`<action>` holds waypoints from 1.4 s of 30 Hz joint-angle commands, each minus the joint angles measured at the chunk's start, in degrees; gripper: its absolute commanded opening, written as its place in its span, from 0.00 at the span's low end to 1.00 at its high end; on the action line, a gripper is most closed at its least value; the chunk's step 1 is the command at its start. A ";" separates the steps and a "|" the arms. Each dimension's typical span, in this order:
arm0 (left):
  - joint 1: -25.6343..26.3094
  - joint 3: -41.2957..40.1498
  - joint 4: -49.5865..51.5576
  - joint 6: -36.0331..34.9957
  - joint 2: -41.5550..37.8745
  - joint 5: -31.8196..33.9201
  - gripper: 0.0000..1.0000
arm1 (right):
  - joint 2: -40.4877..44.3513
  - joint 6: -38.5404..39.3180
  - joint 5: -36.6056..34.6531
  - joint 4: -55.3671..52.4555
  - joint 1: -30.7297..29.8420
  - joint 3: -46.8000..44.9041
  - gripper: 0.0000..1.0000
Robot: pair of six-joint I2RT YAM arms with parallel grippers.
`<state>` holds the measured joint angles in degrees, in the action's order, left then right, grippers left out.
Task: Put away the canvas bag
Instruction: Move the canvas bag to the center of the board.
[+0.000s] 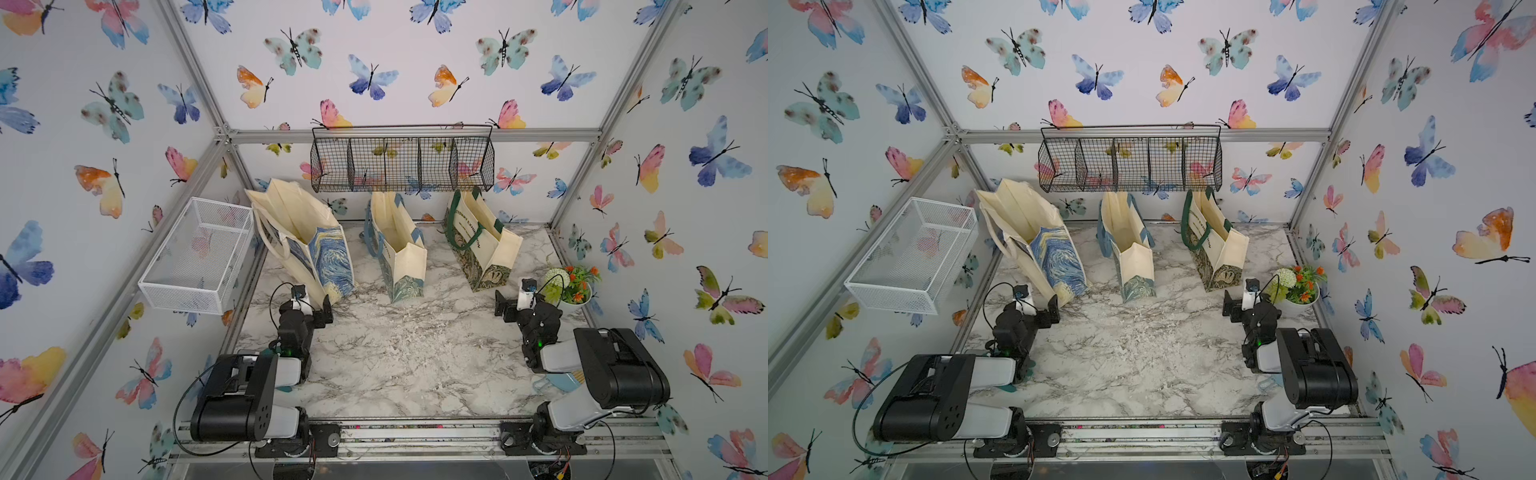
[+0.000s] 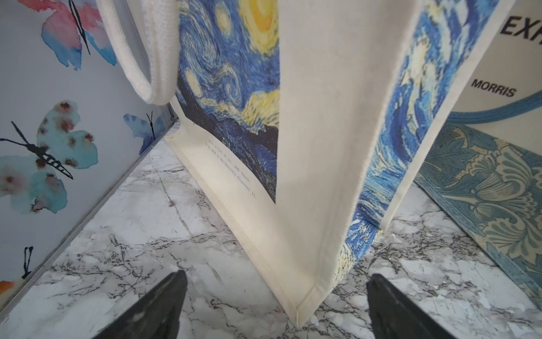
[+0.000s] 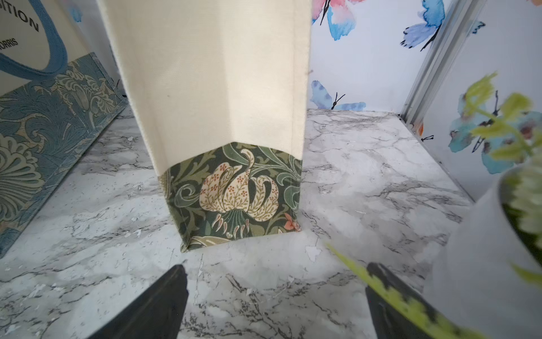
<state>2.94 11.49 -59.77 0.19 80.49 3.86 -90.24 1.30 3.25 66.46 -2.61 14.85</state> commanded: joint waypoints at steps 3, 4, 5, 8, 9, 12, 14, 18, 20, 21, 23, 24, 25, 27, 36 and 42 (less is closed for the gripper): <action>0.45 0.43 -1.83 -0.27 0.11 1.08 0.98 | -0.38 -0.16 0.18 1.26 -0.35 0.35 0.98; 0.49 0.42 -1.82 -0.21 0.11 1.06 0.98 | -0.38 -0.14 0.18 1.23 -0.33 0.36 0.98; 0.49 0.43 -1.84 -0.27 0.04 1.06 0.98 | -0.38 -0.15 0.18 1.29 -0.29 0.35 0.98; 0.35 0.42 -1.76 -0.27 0.08 0.98 0.98 | -0.38 -0.16 0.18 1.27 -0.29 0.36 0.98; 0.36 0.42 -1.84 -0.27 0.11 1.03 0.98 | -0.38 -0.16 0.18 1.31 -0.29 0.37 0.98; 0.39 0.40 -1.84 -0.26 0.10 0.98 0.98 | -0.38 -0.16 0.18 1.22 -0.33 0.35 0.98; 0.38 0.42 -1.80 -0.23 0.09 0.98 0.98 | -0.38 -0.16 0.18 1.22 -0.30 0.36 0.98; 0.21 0.55 -1.59 -0.19 0.11 0.74 0.98 | -0.47 -0.25 -0.05 1.24 -0.29 0.44 0.98; 0.22 0.47 -1.59 -0.19 0.12 0.71 0.98 | -0.47 -0.24 -0.22 0.99 -0.29 0.61 0.98; 0.22 0.52 -1.59 -0.19 0.13 0.71 0.98 | -0.38 -0.25 -0.17 0.81 -0.29 0.62 0.98; 0.19 0.47 -1.58 -0.19 0.11 0.71 0.98 | -0.38 -0.25 -0.17 0.78 -0.29 0.62 0.98; 0.17 0.48 -1.66 -0.19 0.09 0.71 0.98 | -0.38 -0.44 -0.82 0.72 -0.29 0.68 0.98; 0.19 0.49 -1.57 -0.19 0.09 0.71 0.98 | -0.53 -1.05 -2.04 0.45 -0.29 0.95 0.98; 0.16 0.58 -1.54 -0.19 0.19 0.69 0.98 | -0.55 -0.95 -2.19 0.61 -0.29 0.80 0.98; -0.05 0.74 -1.29 -0.05 0.16 0.19 0.98 | -0.71 -1.04 -2.02 0.65 -0.29 0.89 0.98; -0.21 0.79 -1.26 -0.09 0.28 0.13 0.98 | -0.73 -1.04 -2.03 0.68 -0.29 0.96 0.98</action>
<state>3.07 11.49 -59.77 0.21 80.49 4.01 -90.24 0.89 2.07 66.43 -2.61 14.85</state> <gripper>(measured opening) 0.983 0.983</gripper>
